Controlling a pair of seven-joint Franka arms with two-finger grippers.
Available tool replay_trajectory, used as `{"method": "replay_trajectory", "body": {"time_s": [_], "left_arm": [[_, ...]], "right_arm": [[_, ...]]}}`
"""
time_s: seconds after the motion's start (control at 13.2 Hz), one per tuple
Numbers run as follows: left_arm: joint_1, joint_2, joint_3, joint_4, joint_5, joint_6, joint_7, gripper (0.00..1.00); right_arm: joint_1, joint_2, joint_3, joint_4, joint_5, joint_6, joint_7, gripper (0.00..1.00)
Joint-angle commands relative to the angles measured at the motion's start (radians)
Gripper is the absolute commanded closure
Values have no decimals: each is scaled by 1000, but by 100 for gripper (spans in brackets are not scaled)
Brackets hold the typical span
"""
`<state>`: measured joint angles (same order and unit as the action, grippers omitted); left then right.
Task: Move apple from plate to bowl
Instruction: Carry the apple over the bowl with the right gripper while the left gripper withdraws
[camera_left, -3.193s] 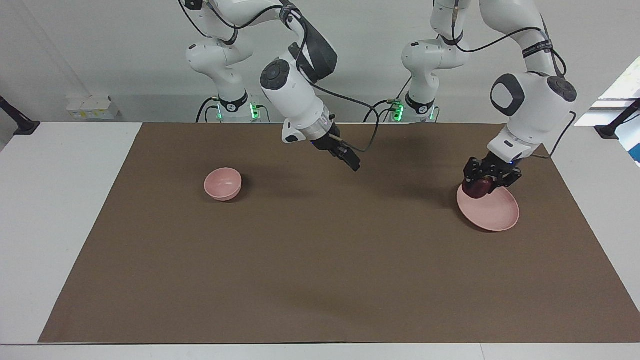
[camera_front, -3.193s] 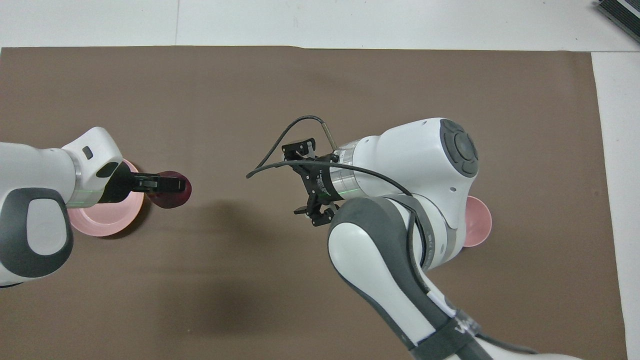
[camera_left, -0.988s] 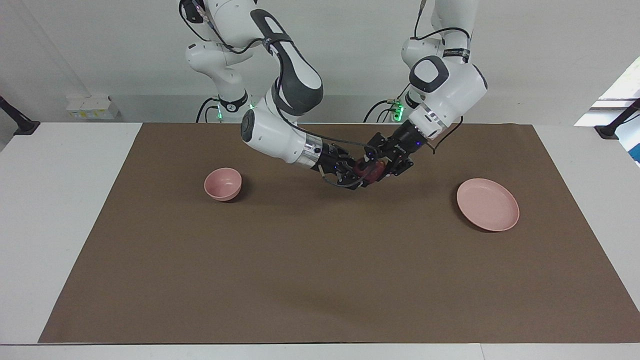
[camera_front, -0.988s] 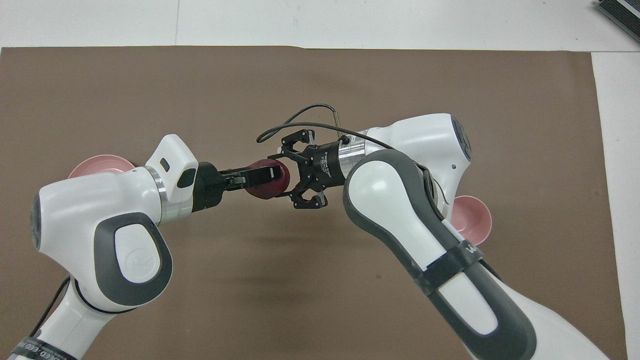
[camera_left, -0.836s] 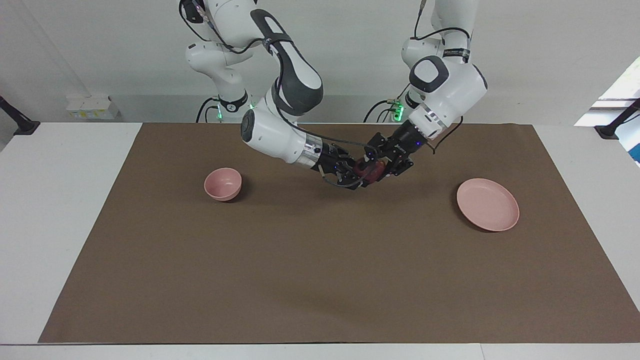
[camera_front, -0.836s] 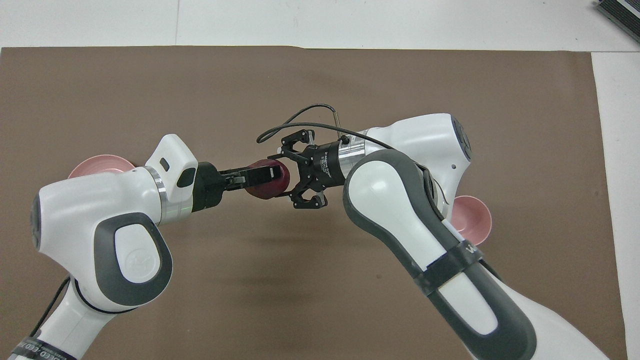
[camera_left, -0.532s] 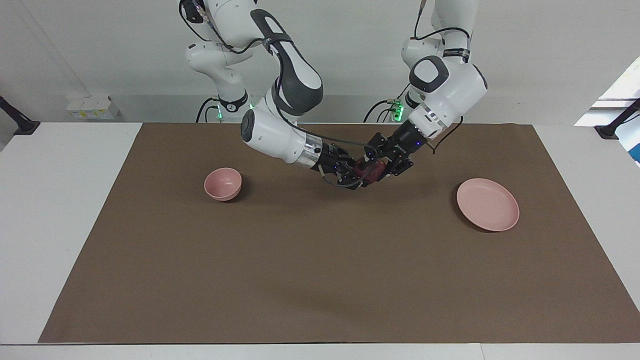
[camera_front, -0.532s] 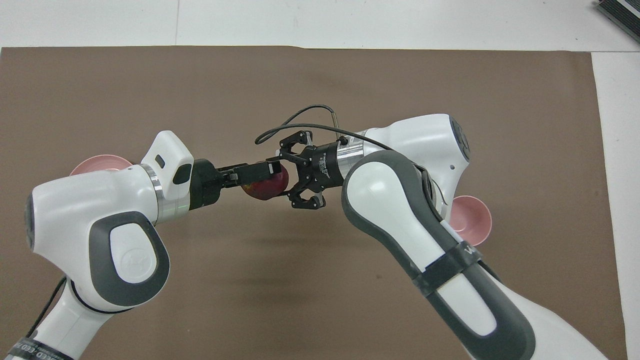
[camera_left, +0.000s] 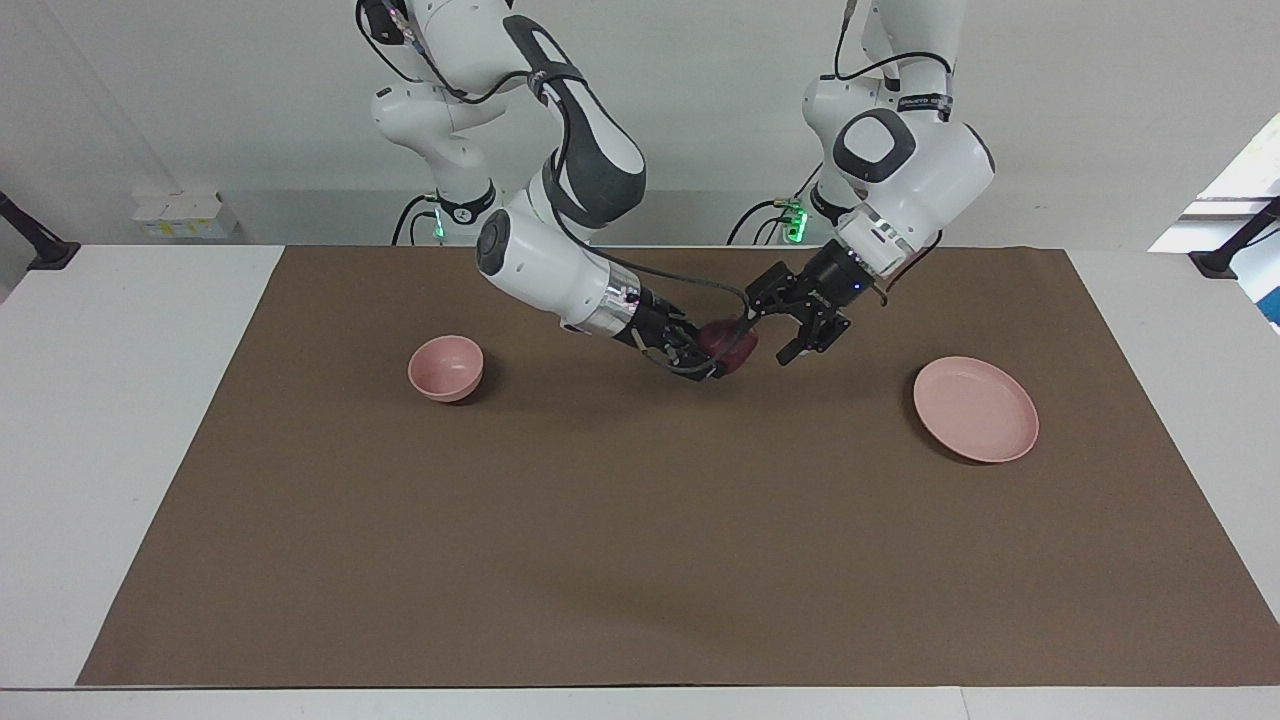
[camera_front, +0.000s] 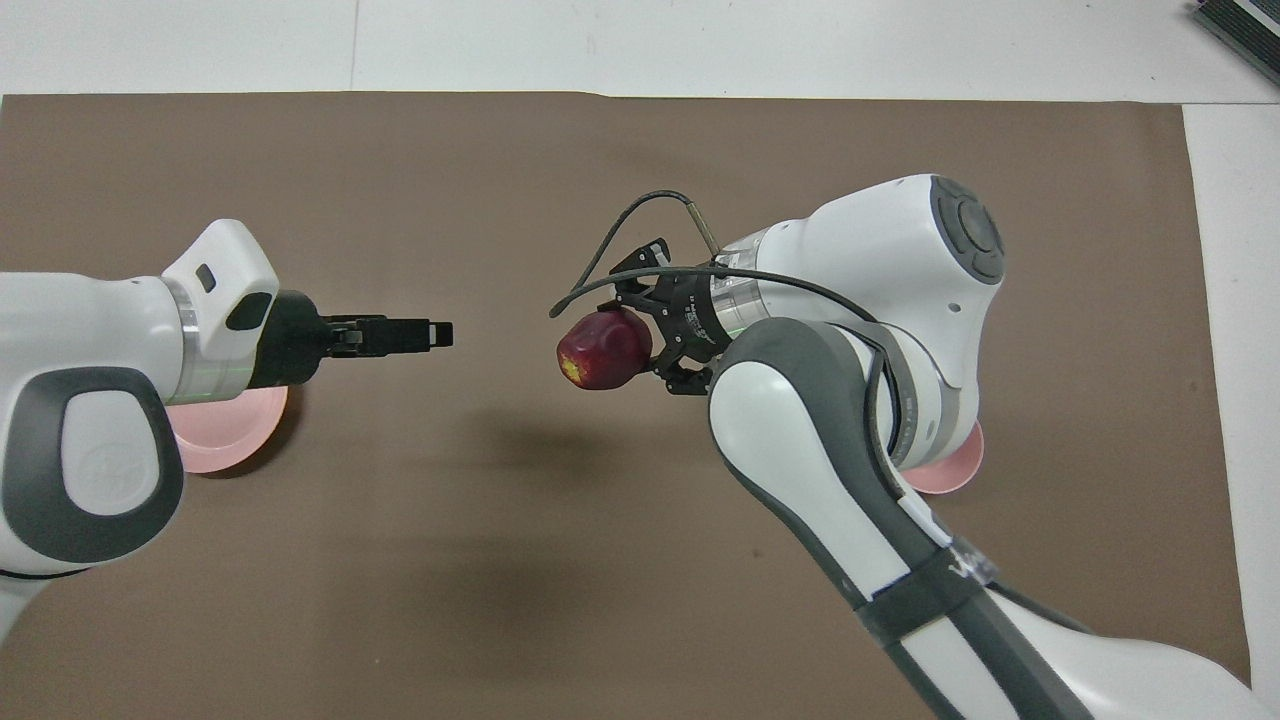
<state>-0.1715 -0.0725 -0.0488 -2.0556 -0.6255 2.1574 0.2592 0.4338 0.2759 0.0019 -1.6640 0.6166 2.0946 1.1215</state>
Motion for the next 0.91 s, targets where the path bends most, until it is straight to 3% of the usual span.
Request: {"method": "replay_trajectory", "body": {"time_s": [0.0, 0.15, 0.38, 0.84], "left_arm": [[17, 63, -8, 113, 331, -99, -11, 0], [20, 65, -5, 123, 505, -119, -11, 0], [59, 105, -3, 269, 623, -236, -59, 0], [141, 118, -2, 553, 638, -557, -104, 0]], "right_arm": [[-46, -32, 6, 38, -151, -97, -129, 100], [-76, -60, 3, 41, -221, -132, -234, 100], [-118, -104, 3, 41, -323, -189, -409, 100], [-175, -190, 3, 21, -573, -346, -742, 100]]}}
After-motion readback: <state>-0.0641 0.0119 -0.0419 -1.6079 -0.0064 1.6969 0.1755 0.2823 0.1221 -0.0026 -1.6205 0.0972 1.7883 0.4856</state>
